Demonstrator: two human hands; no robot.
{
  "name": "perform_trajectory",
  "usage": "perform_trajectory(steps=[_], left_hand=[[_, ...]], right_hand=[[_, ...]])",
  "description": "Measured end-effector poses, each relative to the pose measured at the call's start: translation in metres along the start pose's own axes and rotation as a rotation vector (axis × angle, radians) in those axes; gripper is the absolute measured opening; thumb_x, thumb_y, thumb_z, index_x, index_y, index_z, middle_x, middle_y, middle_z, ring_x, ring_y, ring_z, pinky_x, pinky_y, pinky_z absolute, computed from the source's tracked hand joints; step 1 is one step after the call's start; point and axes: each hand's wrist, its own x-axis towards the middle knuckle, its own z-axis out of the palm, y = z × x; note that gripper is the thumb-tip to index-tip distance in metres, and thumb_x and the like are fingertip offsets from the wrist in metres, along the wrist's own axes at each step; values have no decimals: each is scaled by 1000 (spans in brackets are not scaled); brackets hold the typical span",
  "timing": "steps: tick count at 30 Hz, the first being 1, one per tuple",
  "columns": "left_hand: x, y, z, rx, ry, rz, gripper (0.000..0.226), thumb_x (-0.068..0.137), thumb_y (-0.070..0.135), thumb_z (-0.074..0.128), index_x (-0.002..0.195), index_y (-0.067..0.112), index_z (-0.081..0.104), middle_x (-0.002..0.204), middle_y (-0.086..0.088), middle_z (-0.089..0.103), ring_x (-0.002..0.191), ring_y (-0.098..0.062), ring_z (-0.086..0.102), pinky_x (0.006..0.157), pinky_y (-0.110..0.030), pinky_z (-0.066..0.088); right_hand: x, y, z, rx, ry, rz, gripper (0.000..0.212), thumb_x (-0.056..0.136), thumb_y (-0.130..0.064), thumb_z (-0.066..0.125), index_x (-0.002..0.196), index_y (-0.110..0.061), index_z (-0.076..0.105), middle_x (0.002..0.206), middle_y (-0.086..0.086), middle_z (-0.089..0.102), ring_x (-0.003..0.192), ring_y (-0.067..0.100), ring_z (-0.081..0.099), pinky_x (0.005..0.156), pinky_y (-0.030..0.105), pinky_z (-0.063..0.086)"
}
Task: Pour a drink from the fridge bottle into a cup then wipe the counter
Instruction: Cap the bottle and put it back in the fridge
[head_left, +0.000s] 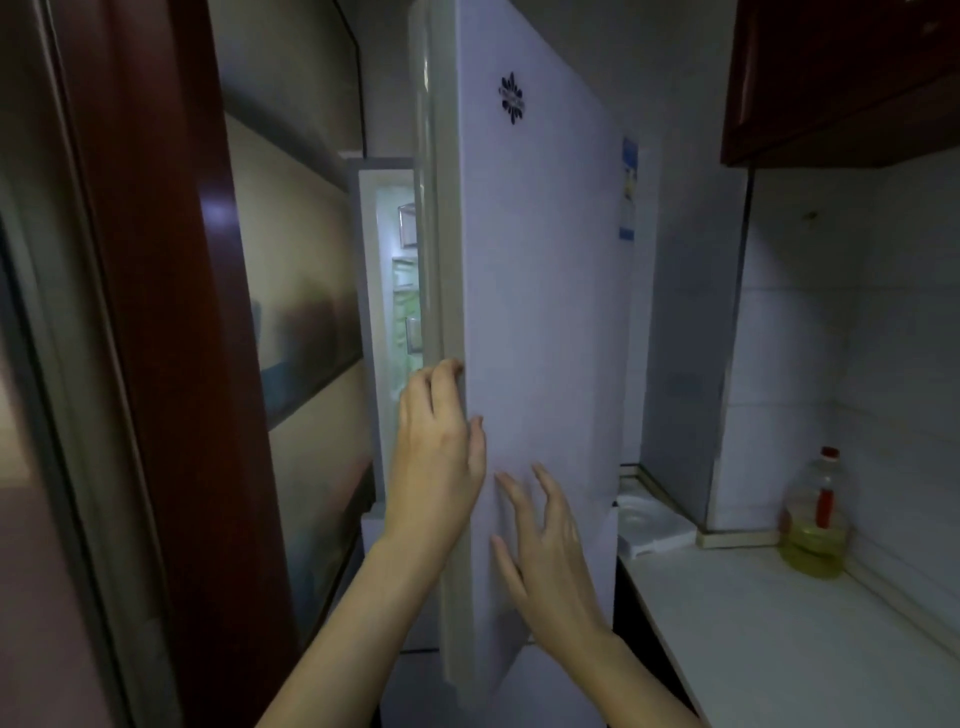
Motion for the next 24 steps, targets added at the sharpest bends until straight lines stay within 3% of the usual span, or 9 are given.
perform_trajectory(steps=[2, 6, 11, 17, 21, 24], left_hand=[[4, -23, 1, 6, 27, -13, 48, 88, 1, 63, 132, 3, 45, 121, -13, 50, 114, -22, 50, 101, -26, 40], [19, -74, 0, -37, 32, -59, 49, 88, 0, 62, 133, 5, 42, 124, -12, 49, 118, -23, 48, 103, -35, 42], [51, -141, 7, -179, 55, -222, 48, 84, -3, 63, 124, 15, 43, 119, -5, 52, 109, -17, 52, 92, -27, 44], [83, -208, 38, -265, 82, -317, 55, 85, -12, 53, 129, 16, 37, 126, -8, 48, 116, -22, 52, 98, -39, 50], [93, -245, 64, -272, 90, -330, 62, 88, -11, 51, 141, 14, 31, 139, -6, 41, 128, -21, 45, 105, -33, 42], [95, -265, 82, -288, 51, -338, 72, 92, -8, 49, 152, 13, 17, 155, -5, 27, 140, -16, 33, 111, -27, 29]], right_hand=[[15, -2, 15, -42, 7, -3, 70, 93, -28, 51, 151, -34, 11, 156, 8, 11, 142, 25, 21, 114, 45, 31], [65, -5, 32, -224, 56, -50, 85, 77, -13, 65, 150, -22, 24, 155, 16, 22, 145, 34, 17, 113, 57, 25], [138, -13, 46, -370, -25, -83, 90, 81, -26, 65, 152, -32, 10, 159, 12, 8, 147, 33, 5, 117, 53, 12], [164, -6, 100, -413, -115, -105, 98, 81, -21, 67, 151, -36, 0, 161, 9, -1, 148, 30, -1, 118, 52, 7], [188, 10, 133, -416, -83, -161, 94, 81, -23, 69, 152, -32, 8, 160, 12, 5, 148, 31, 3, 118, 54, 12], [218, 21, 151, -395, -74, -248, 93, 80, -22, 71, 152, -30, 12, 160, 14, 10, 147, 31, 10, 118, 48, 18]])
